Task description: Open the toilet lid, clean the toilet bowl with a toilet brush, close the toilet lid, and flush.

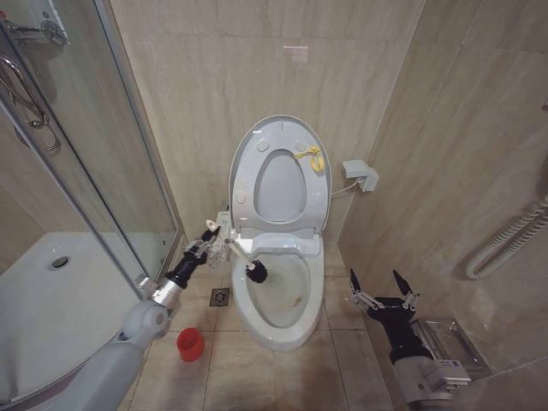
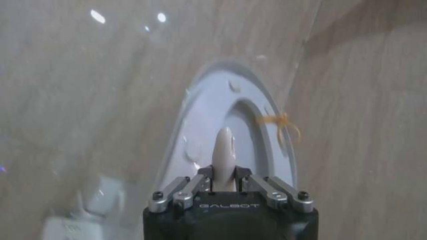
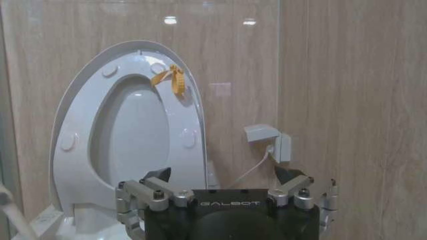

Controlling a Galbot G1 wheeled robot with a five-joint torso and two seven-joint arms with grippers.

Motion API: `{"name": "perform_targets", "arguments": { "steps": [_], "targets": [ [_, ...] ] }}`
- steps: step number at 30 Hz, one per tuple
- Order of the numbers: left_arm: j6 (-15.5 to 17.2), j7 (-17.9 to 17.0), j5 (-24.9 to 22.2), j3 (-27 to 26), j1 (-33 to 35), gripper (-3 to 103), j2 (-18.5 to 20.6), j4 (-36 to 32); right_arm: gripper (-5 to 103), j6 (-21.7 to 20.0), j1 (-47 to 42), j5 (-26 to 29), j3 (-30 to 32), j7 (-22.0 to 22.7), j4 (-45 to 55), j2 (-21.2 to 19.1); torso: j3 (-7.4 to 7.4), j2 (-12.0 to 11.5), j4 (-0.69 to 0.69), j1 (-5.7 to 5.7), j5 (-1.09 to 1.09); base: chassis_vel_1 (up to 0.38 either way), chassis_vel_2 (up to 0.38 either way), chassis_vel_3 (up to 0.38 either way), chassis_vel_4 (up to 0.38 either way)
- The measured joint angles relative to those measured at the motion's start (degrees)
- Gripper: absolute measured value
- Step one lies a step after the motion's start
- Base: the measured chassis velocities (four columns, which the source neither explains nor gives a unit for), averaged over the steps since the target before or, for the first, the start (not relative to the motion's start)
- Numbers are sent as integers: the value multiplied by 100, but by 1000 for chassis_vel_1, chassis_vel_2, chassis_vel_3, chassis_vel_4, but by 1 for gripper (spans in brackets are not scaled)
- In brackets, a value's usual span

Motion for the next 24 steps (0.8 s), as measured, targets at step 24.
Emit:
{"name": "perform_targets", "arguments": {
  "steps": [24],
  "targets": [
    [-827,437,1277,1856,-1863,21,-1308,3423,100,0,0,0,0,0,0,0,0,0,-1,0,0,0,0,0,0]
  ]
}}
